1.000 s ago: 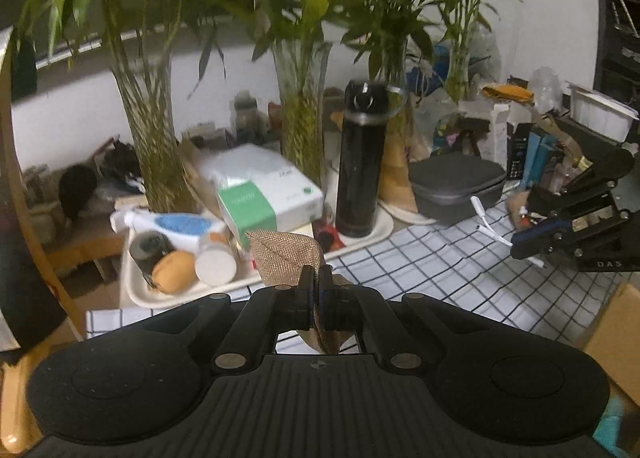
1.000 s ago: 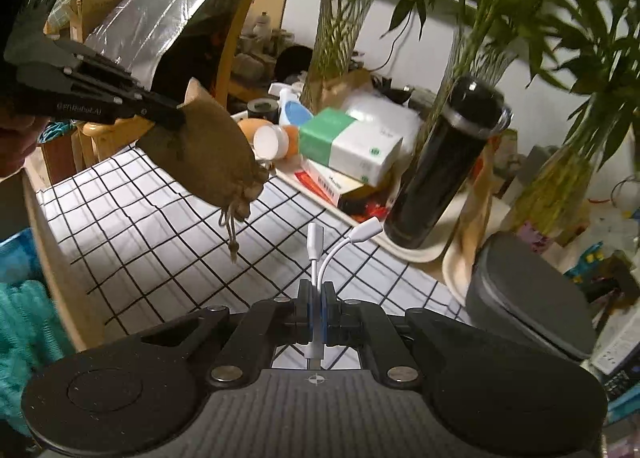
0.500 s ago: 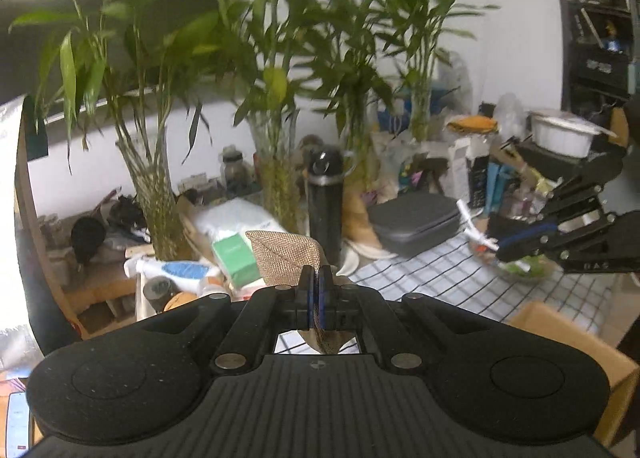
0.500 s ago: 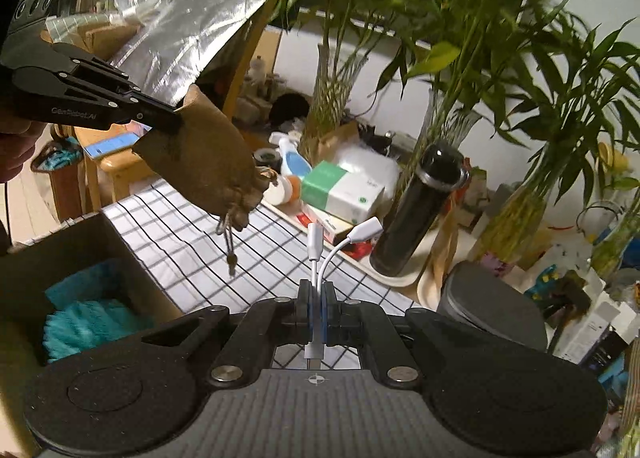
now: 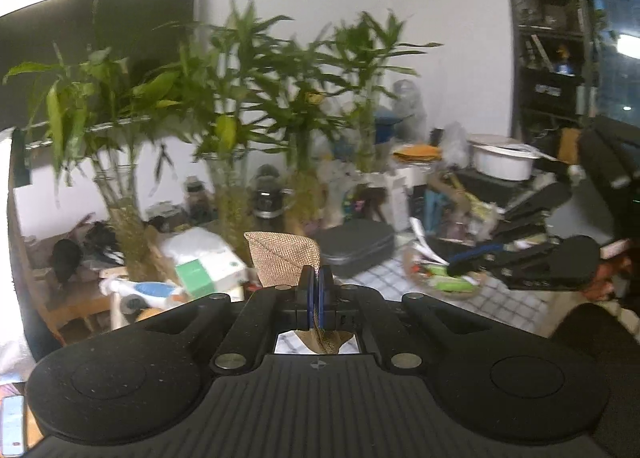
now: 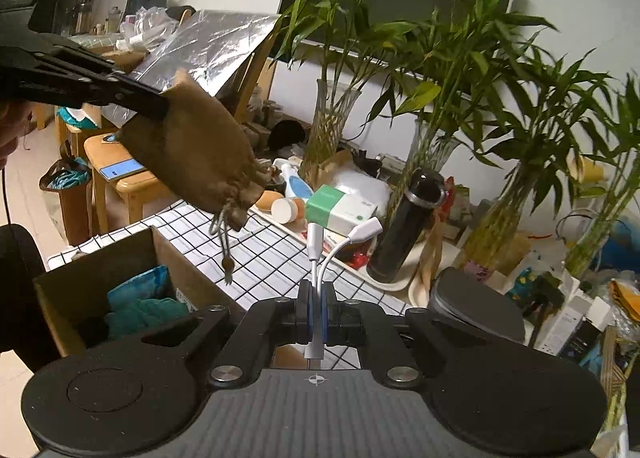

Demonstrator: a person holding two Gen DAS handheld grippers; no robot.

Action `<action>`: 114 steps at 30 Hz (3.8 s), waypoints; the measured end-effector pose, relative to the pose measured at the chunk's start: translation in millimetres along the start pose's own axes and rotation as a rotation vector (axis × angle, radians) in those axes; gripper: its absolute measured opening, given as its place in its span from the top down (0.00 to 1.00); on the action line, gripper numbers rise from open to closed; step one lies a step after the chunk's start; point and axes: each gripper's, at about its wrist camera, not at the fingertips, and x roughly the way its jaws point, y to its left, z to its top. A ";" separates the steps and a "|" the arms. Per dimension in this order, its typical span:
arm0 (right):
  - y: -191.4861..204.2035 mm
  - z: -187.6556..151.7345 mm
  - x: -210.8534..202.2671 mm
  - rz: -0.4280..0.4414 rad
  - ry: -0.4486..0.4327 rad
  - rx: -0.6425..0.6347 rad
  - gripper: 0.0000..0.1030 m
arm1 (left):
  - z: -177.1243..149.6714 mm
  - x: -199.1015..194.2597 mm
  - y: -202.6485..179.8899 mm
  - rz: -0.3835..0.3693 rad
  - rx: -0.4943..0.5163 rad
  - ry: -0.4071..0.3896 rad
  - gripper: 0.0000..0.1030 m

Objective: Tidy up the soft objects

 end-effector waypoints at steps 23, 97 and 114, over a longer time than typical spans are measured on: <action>11.3 -35.3 -55.9 -0.017 0.012 0.115 0.94 | -61.0 -1.6 -41.7 -0.079 -0.038 0.236 0.44; 95.2 -89.5 -39.5 -0.052 0.347 0.385 0.00 | -124.8 -23.9 -42.8 0.276 -0.237 0.530 0.00; 90.9 -90.8 -40.4 -0.068 0.339 0.396 0.00 | -122.4 -18.2 -48.1 0.288 -0.203 0.535 0.00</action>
